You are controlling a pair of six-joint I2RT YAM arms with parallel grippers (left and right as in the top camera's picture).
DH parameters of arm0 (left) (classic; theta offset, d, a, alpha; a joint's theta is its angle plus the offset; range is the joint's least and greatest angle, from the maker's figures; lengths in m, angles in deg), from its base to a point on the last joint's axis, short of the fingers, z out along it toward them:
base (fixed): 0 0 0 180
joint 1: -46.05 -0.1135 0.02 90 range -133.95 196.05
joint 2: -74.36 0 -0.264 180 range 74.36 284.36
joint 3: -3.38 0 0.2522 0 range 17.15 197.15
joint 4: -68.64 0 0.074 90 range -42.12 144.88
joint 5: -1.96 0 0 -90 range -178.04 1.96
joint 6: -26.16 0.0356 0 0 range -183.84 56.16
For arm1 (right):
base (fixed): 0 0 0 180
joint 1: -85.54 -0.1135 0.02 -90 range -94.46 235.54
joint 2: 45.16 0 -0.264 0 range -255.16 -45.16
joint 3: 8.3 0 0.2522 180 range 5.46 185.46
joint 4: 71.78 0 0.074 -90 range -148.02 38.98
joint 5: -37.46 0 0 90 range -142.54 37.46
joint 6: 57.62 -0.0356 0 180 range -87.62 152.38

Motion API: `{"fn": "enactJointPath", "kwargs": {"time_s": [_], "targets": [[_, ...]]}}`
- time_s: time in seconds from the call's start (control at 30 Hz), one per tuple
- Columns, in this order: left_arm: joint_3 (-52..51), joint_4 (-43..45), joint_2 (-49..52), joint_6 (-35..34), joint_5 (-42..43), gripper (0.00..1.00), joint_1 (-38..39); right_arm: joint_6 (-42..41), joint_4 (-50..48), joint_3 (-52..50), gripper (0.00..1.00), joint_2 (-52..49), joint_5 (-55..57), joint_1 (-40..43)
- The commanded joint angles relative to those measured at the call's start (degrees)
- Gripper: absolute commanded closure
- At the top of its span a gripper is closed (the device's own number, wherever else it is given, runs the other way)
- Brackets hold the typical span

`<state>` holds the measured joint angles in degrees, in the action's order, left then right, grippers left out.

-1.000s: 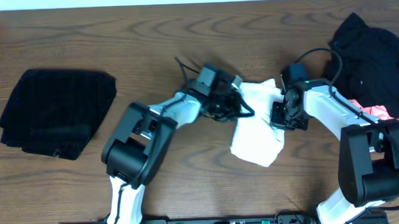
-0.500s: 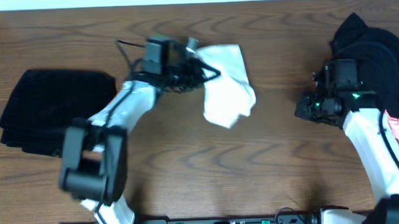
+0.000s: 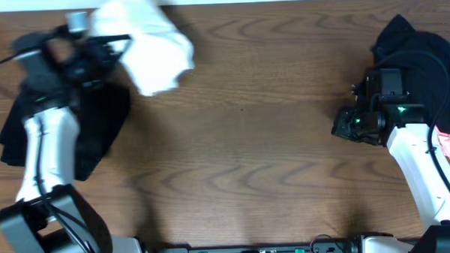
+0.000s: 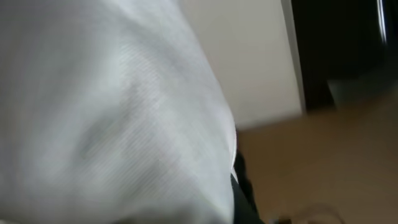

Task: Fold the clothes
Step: 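Release with the right gripper and carry the shirt left with the left gripper, then lower the folded shirt into the black container with the left gripper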

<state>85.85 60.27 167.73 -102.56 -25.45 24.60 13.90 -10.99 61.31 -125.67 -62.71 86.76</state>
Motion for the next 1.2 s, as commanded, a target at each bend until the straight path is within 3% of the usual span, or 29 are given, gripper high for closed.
{"fn": "enactJointPath", "kwargs": {"time_s": [0.0,0.2,0.47,0.73,0.97,1.1,1.13,1.17], "targets": [[1.3,1.9,-1.1,3.6,1.3,0.94,-7.6,-0.2,0.6,0.3,0.99,-0.1,-0.4,-0.9],[1.3,4.2,-0.7,6.2,1.3,0.94,-18.8,0.3,0.7,0.3,0.99,-0.1,-0.4,-1.7],[1.2,0.4,3.2,9.4,1.3,0.94,-25.0,0.3,1.2,0.3,0.99,-0.1,-0.4,-4.0],[0.8,-20.7,7.8,21.7,0.9,0.94,-31.9,0.3,2.3,0.3,0.99,-0.1,-0.1,-5.0],[0.8,-36.8,8.0,23.9,-8.8,0.94,-38.2,0.3,1.6,0.3,0.99,-0.1,1.8,-5.0],[0.7,-39.3,8.0,23.9,-13.0,0.89,-39.2,0.3,1.4,0.3,0.99,-0.1,2.1,-5.0],[0.7,-39.5,8.0,23.9,-13.0,0.83,-39.2,0.3,1.4,0.3,0.99,-0.1,2.2,-5.0],[0.7,-40.1,8.0,23.6,-12.9,0.67,-39.2,0.3,1.3,0.3,0.99,-0.1,2.4,-5.0]]}}
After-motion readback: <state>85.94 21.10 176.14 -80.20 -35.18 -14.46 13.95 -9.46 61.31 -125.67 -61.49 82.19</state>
